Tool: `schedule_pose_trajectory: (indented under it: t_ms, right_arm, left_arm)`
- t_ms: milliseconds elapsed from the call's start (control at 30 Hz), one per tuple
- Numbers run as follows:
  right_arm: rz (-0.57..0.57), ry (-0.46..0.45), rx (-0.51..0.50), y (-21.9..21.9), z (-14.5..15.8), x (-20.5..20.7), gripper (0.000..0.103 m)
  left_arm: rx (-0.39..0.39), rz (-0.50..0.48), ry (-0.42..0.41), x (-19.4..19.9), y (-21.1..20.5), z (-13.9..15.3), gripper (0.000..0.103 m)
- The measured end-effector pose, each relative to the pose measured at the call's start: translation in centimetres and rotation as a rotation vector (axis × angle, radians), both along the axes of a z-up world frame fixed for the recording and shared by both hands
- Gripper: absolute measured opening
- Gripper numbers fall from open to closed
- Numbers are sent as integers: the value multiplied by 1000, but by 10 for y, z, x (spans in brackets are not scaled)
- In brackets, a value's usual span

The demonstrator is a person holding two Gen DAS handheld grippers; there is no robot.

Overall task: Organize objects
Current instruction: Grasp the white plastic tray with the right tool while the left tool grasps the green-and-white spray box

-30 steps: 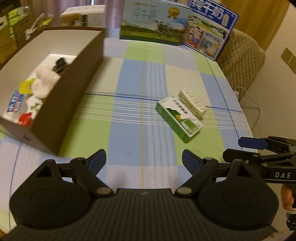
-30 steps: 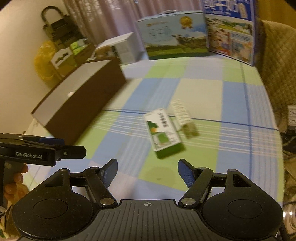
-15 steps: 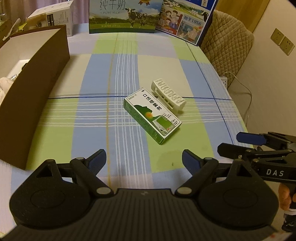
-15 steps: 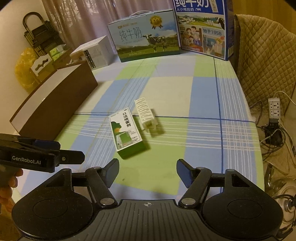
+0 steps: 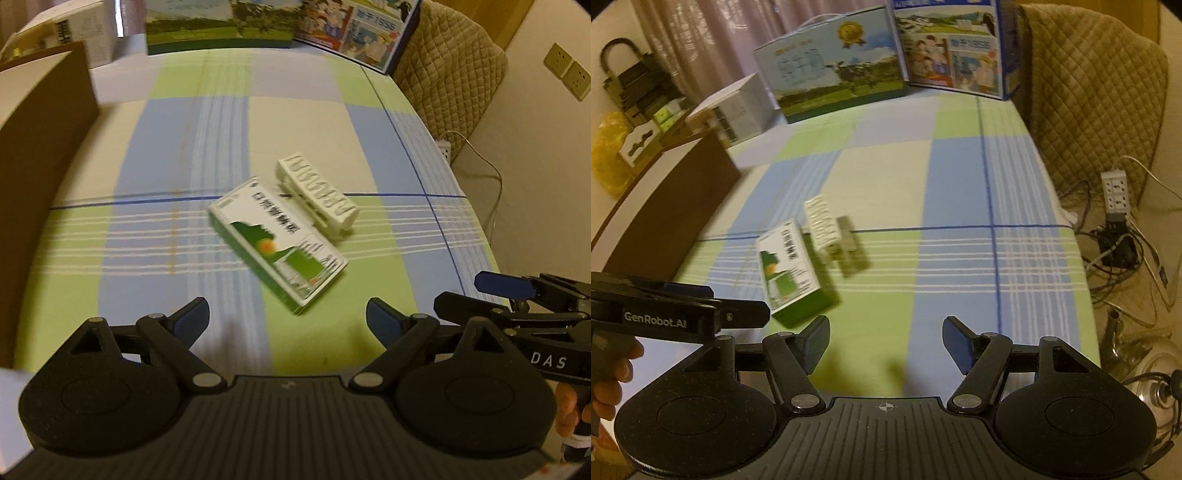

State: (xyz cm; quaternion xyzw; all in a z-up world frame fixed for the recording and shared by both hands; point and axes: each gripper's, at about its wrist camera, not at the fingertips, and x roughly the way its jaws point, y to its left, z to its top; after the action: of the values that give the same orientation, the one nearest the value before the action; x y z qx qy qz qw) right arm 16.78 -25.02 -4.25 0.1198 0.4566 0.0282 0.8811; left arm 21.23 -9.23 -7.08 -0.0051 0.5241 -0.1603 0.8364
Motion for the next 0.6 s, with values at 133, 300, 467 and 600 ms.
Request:
schedule_pose_trajectory:
  t_ms: [133, 300, 467, 600]
  right_arm:
    - [-30, 13, -4, -11, -4, 4, 66]
    - [-56, 27, -8, -24, -8, 9, 66]
    - [-75, 40, -9, -32, -13, 15, 66]
    - [-74, 45, -5, -34, -16, 20, 66]
  left_arm:
    - [10, -18, 18, 15, -16, -11, 90]
    - [46, -19, 30, 31, -31, -24, 91]
    - [69, 12, 53, 47, -40, -38, 92]
    - [85, 51, 67, 57, -35, -48, 91]
